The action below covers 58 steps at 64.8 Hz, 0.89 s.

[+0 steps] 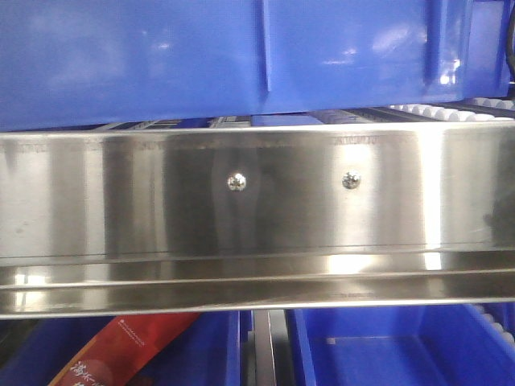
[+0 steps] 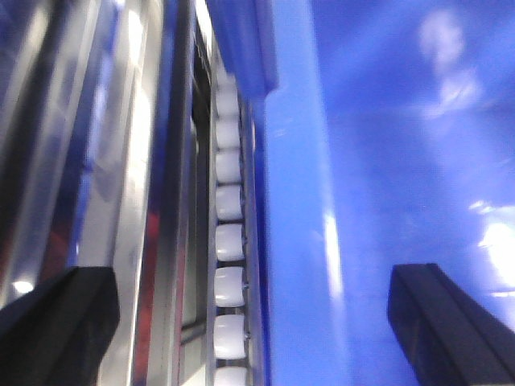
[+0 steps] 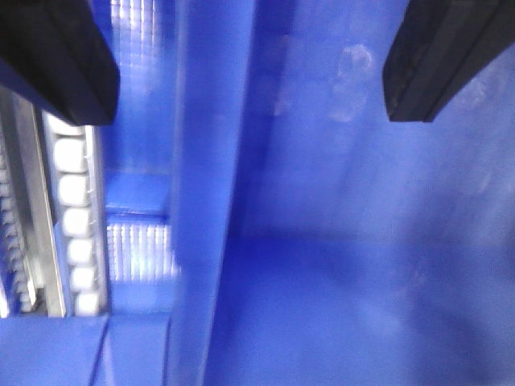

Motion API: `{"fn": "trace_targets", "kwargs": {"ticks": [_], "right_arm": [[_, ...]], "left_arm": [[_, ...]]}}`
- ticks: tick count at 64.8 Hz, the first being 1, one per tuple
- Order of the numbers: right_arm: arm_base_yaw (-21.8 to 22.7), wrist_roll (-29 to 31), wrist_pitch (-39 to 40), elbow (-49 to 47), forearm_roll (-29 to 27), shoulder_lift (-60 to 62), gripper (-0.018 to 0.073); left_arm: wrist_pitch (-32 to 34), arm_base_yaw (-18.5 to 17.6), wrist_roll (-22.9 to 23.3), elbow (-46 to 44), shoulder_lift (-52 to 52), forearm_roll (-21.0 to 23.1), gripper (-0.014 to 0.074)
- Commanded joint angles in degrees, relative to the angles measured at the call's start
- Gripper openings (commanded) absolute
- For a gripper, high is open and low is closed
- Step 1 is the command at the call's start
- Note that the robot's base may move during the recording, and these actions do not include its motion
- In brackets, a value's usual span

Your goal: Move blue bin to conveyor side

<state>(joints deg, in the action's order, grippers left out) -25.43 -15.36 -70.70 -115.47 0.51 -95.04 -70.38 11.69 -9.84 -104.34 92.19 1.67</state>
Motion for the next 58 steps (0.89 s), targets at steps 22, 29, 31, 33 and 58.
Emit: {"fn": "trace_targets", "kwargs": {"ticks": [22,29,31,33,58], "right_arm": [[0.08,-0.03,0.74,-0.61,2.34,0.27,0.0550],[-0.98,0.34,0.74,-0.61,4.16,0.27,0.0550],[-1.46,0.34,0.74,-0.61,4.44,0.27,0.0550],[-2.04,0.34,0.74,-0.61,4.85,0.27,0.0550],[-3.11,-0.24,0.74,-0.51,9.69,-0.13,0.0550]], "left_arm": [[0.42,0.09,-1.75,-0.59,2.36,7.25,0.0579],[0.42,0.09,-1.75,-0.59,2.36,6.76,0.0579],[0.42,0.09,-1.75,-0.59,2.36,6.76,0.0579],[0.42,0.09,-1.75,-0.59,2.36,6.76,0.0579],[0.42,0.09,-1.75,-0.59,2.36,6.76,0.0579]]}}
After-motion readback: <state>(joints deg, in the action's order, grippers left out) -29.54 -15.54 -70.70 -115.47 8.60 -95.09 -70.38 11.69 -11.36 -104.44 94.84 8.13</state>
